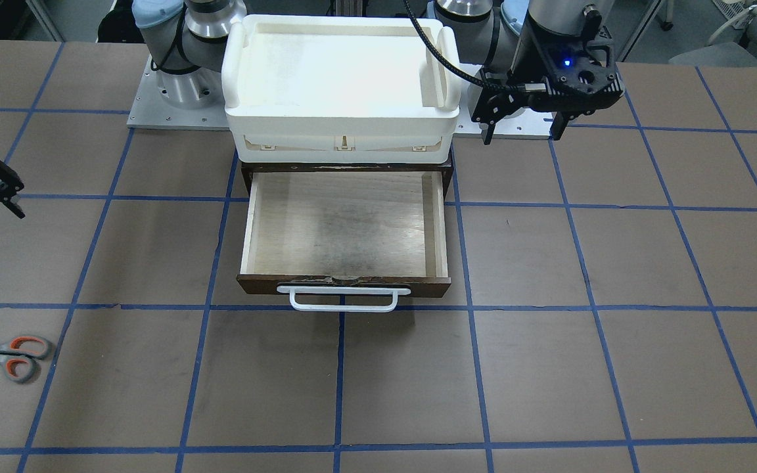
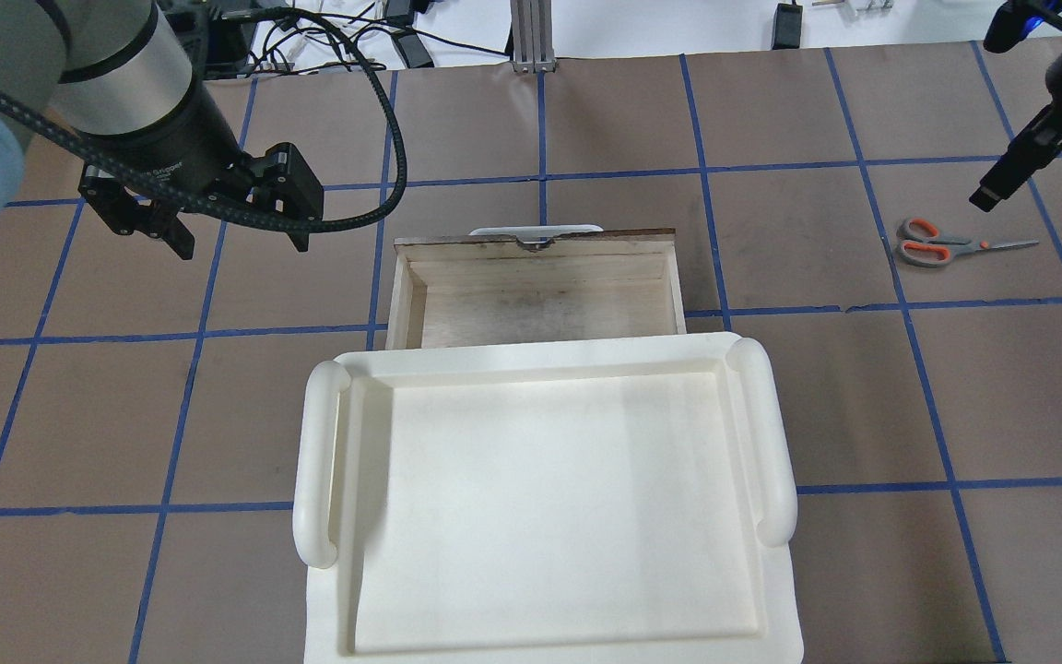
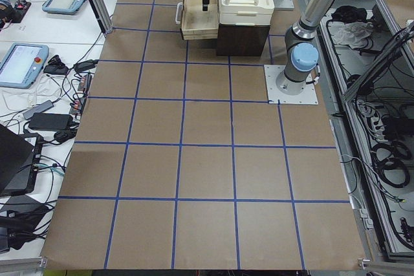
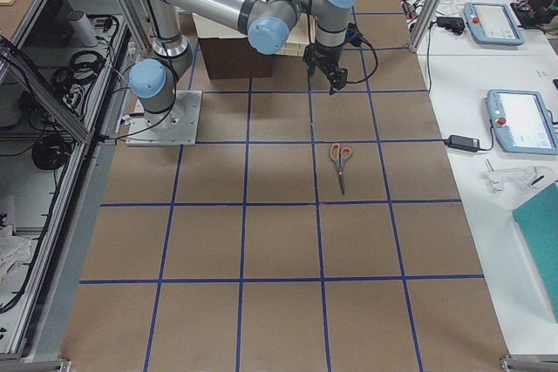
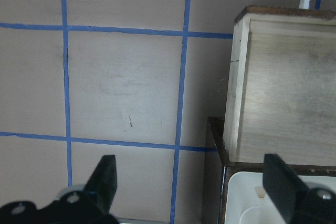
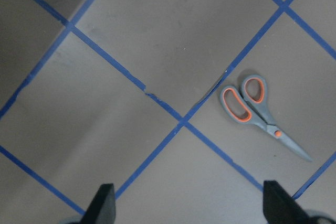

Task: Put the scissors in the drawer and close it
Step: 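Lower the right gripper onto the scissors handles, then close the right gripper on the scissors near the pivot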

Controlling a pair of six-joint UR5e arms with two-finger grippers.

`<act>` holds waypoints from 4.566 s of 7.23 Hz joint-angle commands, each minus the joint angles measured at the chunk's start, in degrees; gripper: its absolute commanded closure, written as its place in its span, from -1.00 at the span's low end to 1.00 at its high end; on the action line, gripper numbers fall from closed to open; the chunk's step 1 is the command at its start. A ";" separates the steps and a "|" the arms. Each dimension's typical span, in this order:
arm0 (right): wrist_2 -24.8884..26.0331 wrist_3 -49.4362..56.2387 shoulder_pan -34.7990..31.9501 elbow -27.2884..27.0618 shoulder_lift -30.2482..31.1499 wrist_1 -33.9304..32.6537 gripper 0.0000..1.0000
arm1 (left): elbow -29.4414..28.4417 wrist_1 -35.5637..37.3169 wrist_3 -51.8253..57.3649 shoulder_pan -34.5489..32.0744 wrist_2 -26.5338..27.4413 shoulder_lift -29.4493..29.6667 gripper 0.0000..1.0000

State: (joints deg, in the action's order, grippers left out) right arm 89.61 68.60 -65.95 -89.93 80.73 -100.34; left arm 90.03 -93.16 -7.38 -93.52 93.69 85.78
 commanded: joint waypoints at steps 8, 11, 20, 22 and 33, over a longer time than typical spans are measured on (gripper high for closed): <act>-3.03 39.12 5.92 0.02 -19.37 -19.63 -0.95 | -0.03 0.09 0.00 0.00 -0.09 0.00 -1.00; -2.95 43.97 6.44 0.19 -22.62 -23.22 -0.81 | 0.06 0.26 0.00 0.00 -0.09 0.00 -1.00; -1.99 49.87 6.71 0.72 -27.20 -25.26 -0.78 | -0.03 0.18 0.00 0.00 0.00 0.00 -1.00; -1.63 49.97 6.71 0.72 -27.12 -24.91 -0.77 | 0.06 0.09 0.00 0.00 0.00 0.00 -1.00; 3.29 50.67 6.36 0.72 -26.42 -23.85 1.00 | 0.06 0.00 0.00 0.00 0.00 0.00 -1.00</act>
State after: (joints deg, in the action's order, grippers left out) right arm 92.29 118.87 -59.45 -89.31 54.05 -124.27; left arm 90.01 -93.16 -7.38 -93.52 93.69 85.78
